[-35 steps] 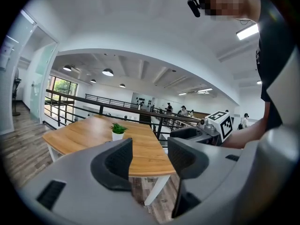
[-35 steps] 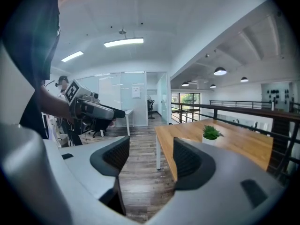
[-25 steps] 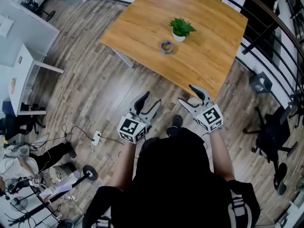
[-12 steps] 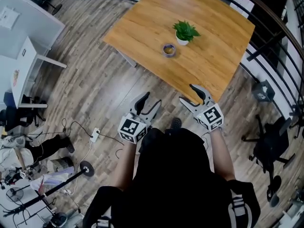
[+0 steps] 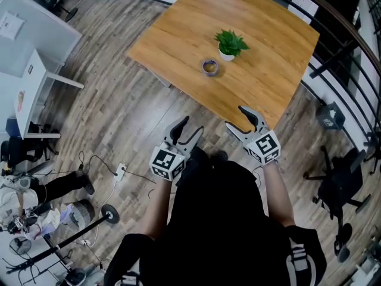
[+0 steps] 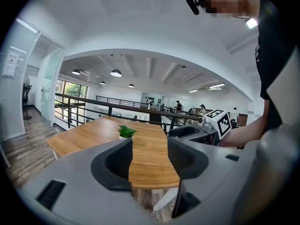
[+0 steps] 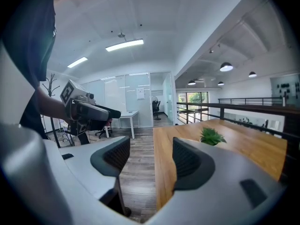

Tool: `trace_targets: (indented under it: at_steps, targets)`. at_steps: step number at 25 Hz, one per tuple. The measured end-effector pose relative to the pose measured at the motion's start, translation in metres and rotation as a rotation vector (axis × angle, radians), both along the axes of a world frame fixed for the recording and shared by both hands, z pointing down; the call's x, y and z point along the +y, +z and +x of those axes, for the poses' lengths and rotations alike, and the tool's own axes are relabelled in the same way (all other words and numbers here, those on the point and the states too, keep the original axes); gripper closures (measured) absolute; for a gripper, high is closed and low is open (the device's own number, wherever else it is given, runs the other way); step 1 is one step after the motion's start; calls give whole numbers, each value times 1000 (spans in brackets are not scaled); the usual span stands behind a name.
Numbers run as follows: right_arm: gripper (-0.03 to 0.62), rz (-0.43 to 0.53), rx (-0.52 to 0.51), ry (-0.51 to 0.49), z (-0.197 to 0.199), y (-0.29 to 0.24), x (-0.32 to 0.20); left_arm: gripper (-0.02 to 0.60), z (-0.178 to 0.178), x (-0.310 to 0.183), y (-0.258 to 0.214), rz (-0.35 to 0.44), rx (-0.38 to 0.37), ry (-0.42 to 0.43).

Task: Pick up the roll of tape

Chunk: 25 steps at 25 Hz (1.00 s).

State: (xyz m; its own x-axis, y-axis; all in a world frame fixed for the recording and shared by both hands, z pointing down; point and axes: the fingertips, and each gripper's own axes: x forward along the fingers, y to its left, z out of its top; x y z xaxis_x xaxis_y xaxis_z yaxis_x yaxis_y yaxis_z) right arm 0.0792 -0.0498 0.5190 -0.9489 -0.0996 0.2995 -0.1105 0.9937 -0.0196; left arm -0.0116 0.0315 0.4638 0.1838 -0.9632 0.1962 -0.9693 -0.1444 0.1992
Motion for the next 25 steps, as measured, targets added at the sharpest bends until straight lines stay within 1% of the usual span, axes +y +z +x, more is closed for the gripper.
trace_targets:
  at_steps: [5, 10, 16, 21, 25]
  targets:
    - [296, -13, 7, 16, -6, 1, -13, 348, -7, -13, 2, -9, 10, 9]
    - [293, 4, 35, 18, -18, -1, -22, 348, -19, -27, 3, -14, 19, 37]
    - [293, 9, 46, 47, -37, -1, -38, 348, -44, -53, 2, -6, 23, 72]
    - [295, 6, 72, 78, -49, 5, -57, 348, -57, -75, 6, -21, 32, 128]
    - [296, 2, 74, 106, -69, 0, -75, 348, -73, -97, 8, -23, 35, 164]
